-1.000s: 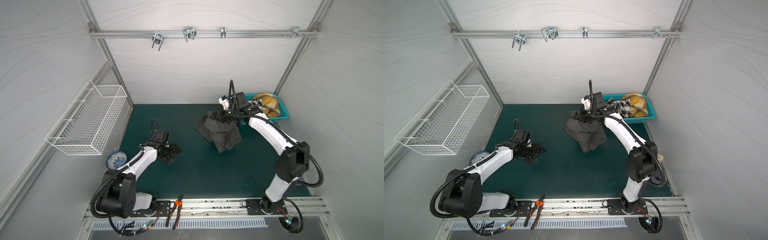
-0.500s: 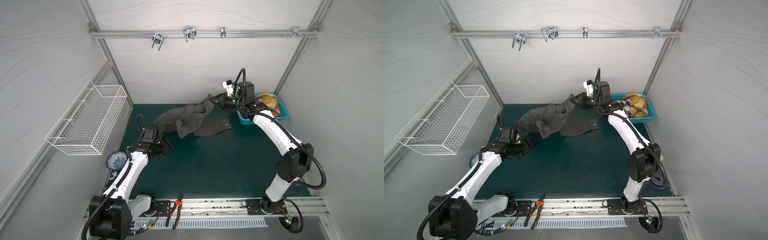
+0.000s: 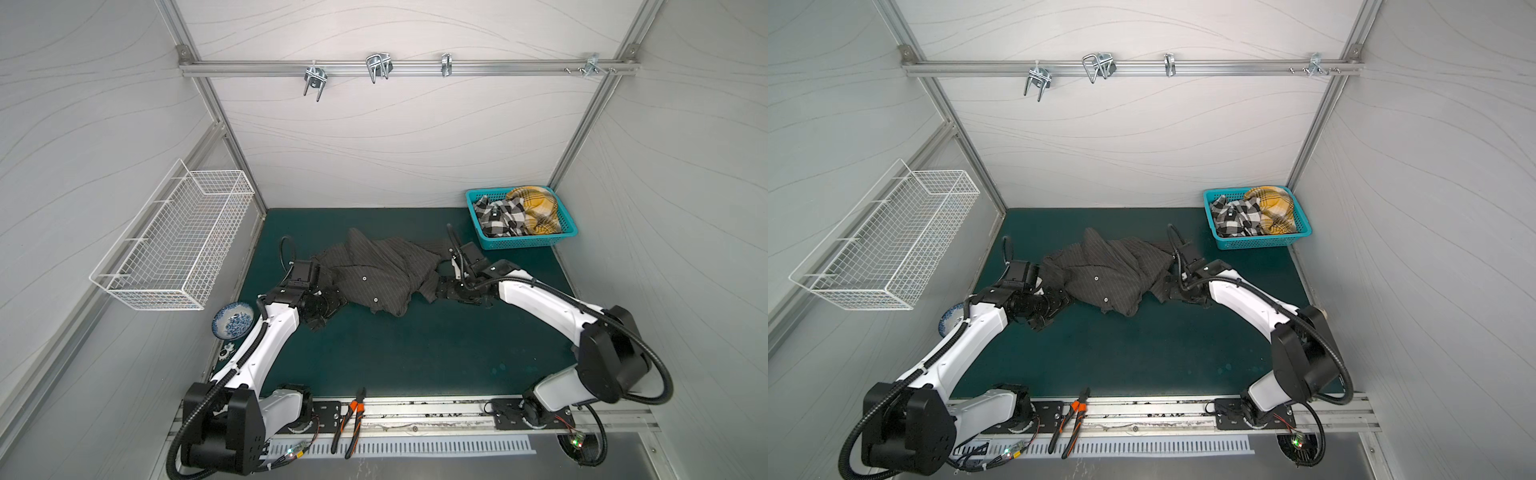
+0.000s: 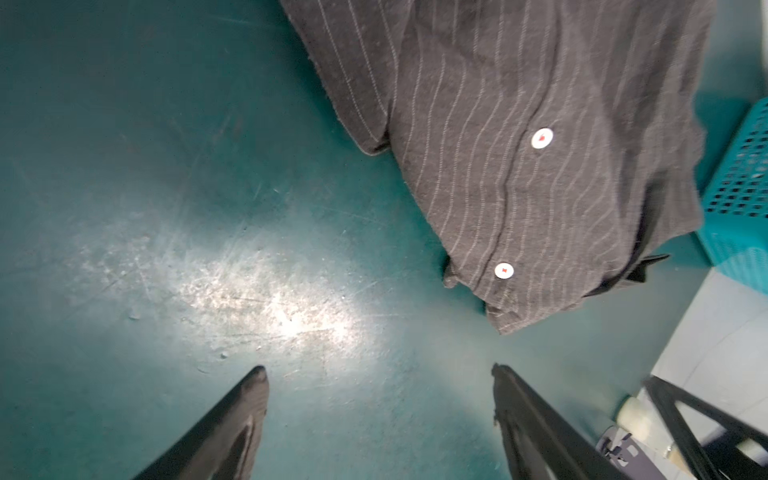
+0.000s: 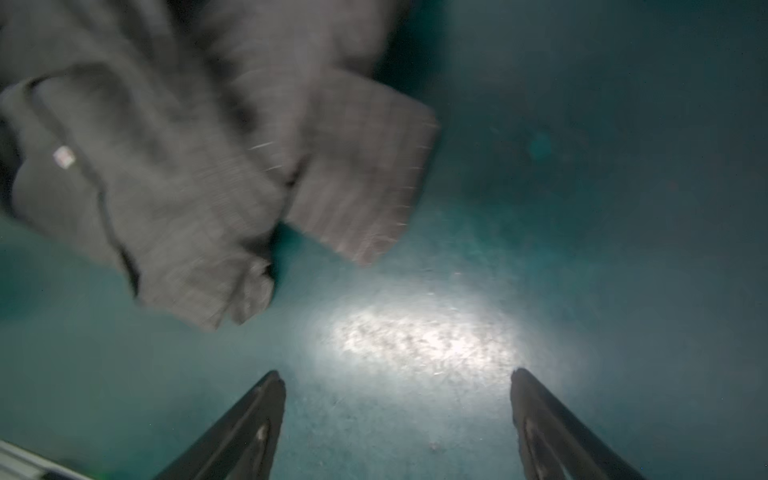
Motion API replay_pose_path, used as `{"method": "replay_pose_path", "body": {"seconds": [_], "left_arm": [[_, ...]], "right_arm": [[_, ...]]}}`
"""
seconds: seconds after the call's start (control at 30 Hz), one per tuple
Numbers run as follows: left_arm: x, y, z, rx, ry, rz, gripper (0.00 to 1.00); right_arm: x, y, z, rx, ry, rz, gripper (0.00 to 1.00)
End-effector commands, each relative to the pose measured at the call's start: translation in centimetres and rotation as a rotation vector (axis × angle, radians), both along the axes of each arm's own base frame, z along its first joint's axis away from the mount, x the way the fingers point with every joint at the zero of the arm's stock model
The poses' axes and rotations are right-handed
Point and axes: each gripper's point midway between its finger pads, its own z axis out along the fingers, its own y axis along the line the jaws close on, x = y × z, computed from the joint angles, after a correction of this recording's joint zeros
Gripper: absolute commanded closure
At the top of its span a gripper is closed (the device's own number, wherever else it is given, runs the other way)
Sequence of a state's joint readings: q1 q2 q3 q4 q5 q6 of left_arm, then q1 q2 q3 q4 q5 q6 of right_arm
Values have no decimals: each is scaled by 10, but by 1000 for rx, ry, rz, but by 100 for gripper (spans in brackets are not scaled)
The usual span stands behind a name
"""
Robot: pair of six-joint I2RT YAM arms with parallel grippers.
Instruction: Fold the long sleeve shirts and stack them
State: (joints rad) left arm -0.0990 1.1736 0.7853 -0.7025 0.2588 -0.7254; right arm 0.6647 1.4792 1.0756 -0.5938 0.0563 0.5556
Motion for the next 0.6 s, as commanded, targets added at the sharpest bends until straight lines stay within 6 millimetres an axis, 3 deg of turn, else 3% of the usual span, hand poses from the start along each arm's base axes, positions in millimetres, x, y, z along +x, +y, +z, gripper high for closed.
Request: {"method": "replay_pose_path", "body": {"seconds": [0.0, 0.13, 0.3, 0.5, 0.53, 0.57], "left_arm": [[21, 1, 12, 10, -46, -13, 16], [48, -1, 26, -11, -75, -14, 16], [74, -2, 46, -4, -108, -24, 16], [85, 12, 41, 5, -67, 20, 26], [86, 15, 39, 1, -55, 32, 27], [88, 17, 37, -9, -48, 45, 29]], "right_arm": [[8, 12, 18, -59, -140, 60, 15], [17, 68, 22, 116, -60, 169, 23], [60, 112, 9, 151, -3, 257, 36], [115, 132, -10, 228, 49, 241, 40], [120, 134, -15, 222, 60, 243, 43], [125, 137, -20, 213, 74, 251, 52]]}}
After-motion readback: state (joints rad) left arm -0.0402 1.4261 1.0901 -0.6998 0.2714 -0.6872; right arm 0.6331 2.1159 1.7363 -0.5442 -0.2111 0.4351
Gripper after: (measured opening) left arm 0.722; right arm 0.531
